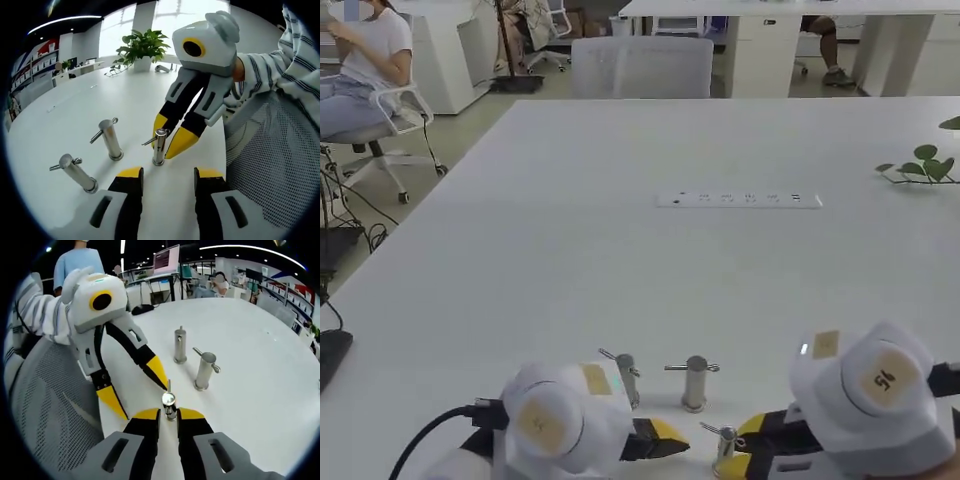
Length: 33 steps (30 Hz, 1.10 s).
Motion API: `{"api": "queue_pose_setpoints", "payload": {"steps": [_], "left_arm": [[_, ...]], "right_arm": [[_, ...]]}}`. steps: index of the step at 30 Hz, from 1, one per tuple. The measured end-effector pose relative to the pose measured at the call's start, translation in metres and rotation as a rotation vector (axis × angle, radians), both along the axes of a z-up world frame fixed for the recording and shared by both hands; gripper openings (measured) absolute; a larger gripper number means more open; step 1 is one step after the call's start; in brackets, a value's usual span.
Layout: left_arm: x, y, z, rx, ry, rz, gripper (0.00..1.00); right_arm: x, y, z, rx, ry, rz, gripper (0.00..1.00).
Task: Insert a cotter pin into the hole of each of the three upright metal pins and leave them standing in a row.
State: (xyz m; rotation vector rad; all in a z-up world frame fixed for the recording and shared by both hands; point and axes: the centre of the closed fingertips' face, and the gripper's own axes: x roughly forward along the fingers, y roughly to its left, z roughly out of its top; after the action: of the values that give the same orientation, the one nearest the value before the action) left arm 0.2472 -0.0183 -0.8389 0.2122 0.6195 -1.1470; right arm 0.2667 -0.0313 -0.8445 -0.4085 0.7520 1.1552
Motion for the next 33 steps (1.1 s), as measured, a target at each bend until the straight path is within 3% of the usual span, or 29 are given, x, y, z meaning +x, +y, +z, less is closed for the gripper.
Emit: {"api": "queue_pose_setpoints", "payload": {"steps": [3,14,21,24,27,33], "left_arm": [[-0.009,0.004,0.005,-0.035,0.034,0.003,0.46],[-0.023,0.028,0.018,-0.037,0.044,0.054,0.75],[-0.021,0.036,0.022,-0.037,0.042,0.107,0.75],[-0.02,0.042,0.022,-0.015,0.038,0.123,0.75],[-0.018,0.045,0.028,-0.036,0.043,0.155,0.79],[-0.017,0.051,0.035,-0.026,0.023,0.176,0.84]], "right_arm": [[0.002,0.0,-0.001,0.005,-0.006,-0.004,0.14],[0.002,0.002,-0.003,0.044,-0.019,0.009,0.14],[0.004,0.004,-0.005,0.05,-0.033,0.012,0.12],[0.005,0.004,-0.004,0.061,-0.034,0.01,0.12],[0.005,0.004,-0.004,0.068,-0.036,0.007,0.12],[0.005,0.004,-0.004,0.069,-0.051,0.018,0.11]]}}
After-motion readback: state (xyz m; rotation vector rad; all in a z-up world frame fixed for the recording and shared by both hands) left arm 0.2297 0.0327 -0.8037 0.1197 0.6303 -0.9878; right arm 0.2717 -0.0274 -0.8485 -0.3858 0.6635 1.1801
